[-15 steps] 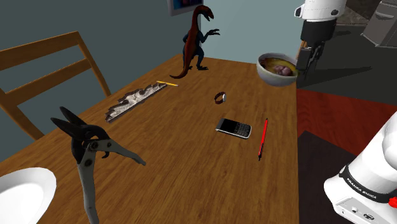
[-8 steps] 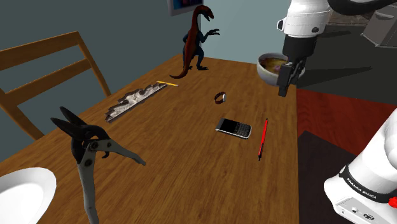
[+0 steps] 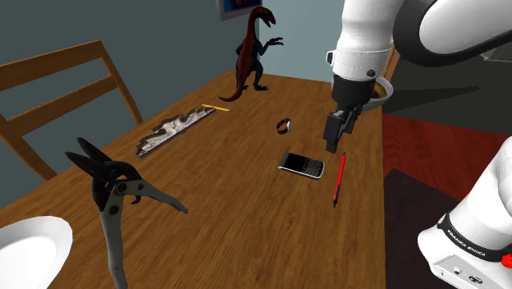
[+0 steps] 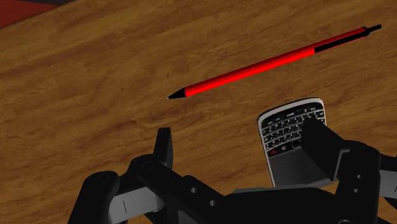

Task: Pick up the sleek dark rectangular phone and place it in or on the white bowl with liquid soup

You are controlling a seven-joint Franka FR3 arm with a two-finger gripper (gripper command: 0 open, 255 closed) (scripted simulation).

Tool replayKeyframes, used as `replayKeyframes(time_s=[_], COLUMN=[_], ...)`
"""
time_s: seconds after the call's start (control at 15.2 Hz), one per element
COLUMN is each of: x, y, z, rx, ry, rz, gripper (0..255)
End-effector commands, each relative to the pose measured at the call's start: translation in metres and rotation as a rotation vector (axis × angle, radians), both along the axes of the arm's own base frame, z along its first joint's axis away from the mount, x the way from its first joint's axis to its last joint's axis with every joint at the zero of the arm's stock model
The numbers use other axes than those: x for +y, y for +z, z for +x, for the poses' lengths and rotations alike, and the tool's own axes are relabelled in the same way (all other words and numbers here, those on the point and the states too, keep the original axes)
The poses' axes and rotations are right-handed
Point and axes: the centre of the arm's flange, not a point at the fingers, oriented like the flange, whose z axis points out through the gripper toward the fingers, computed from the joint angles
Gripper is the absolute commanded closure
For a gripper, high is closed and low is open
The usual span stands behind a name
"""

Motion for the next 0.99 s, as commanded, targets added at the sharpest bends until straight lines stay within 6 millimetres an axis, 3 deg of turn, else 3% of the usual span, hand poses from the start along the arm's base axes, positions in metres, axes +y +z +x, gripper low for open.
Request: replayKeyframes(time_s=[0.0,0.2,0.73,0.92], x=[0.026,0.062,0.064,0.064], y=[-0.005,-0.016,-0.057,-0.057], z=[0.002,0.004,0.004,0.004], rx=[-0.014,-0.034,-0.035,-0.035], ry=[0.011,0.027,0.028,0.028], rz=[0.008,0.018,0.018,0.018], gripper=[0,0,0,0])
